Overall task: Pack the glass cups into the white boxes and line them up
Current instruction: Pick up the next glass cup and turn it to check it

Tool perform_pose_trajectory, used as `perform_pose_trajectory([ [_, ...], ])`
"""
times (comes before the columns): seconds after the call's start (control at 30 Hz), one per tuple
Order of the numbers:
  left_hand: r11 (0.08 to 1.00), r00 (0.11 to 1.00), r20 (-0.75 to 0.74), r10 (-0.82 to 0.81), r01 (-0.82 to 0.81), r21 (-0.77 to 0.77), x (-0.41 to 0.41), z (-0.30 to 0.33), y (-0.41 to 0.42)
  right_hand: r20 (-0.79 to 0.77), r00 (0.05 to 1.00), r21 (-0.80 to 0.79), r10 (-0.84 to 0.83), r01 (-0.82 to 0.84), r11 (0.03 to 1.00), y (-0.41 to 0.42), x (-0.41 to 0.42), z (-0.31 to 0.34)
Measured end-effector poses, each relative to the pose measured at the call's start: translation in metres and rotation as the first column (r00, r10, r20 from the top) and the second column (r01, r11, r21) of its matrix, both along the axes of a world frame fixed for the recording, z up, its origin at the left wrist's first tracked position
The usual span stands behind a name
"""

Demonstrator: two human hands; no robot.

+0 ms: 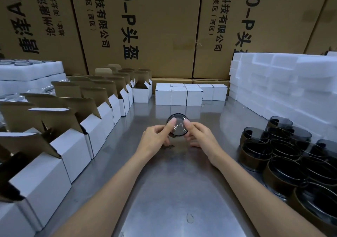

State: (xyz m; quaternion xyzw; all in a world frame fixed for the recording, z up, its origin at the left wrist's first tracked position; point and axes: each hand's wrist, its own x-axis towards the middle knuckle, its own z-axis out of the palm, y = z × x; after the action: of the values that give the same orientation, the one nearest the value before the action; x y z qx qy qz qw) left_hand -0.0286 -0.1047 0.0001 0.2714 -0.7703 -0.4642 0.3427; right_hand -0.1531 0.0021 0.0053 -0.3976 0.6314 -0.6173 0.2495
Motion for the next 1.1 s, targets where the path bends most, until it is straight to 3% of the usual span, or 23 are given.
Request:
perform_pose_trajectory([
  [0.2,0.999,1.0,0.025,0.0,-0.001,0.042,-0.001,0.001,0.0,-0.004,1.0,0.037,0.0,0.0,0.999,-0.001,-0.002,-0.002],
  [0.33,0.986,0.987,-0.049,-0.153,0.156,0.065,0.004,0.0,-0.004,0.007,0.996,0.061,0.084,-0.085,0.995,0.005,-0.008,0.002],
  [0.43,0.975,0.973,-0.086,-0.216,0.219,0.031,0.007,0.001,-0.008,0.056,0.987,0.077,0.149,-0.154,0.985,0.012,-0.017,0.006],
  [0.73,0.975,0.97,-0.114,-0.216,0.209,-0.068,0.005,-0.004,-0.012,0.031,0.984,0.057,0.177,-0.178,0.982,0.01,-0.021,0.003],
  [0.87,0.96,0.996,-0.014,-0.086,0.079,-0.269,0.005,-0.006,-0.009,-0.003,0.989,0.033,0.147,-0.147,0.989,0.006,-0.02,-0.001],
  [1.0,0.837,0.999,0.047,-0.001,0.026,-0.546,0.004,-0.007,-0.006,-0.093,0.991,-0.005,0.1,-0.101,0.995,0.003,-0.016,-0.005],
  [1.1,0.85,0.998,0.037,0.05,-0.023,-0.527,0.004,-0.007,-0.006,-0.2,0.975,-0.023,0.097,-0.104,0.994,0.004,-0.013,-0.005],
])
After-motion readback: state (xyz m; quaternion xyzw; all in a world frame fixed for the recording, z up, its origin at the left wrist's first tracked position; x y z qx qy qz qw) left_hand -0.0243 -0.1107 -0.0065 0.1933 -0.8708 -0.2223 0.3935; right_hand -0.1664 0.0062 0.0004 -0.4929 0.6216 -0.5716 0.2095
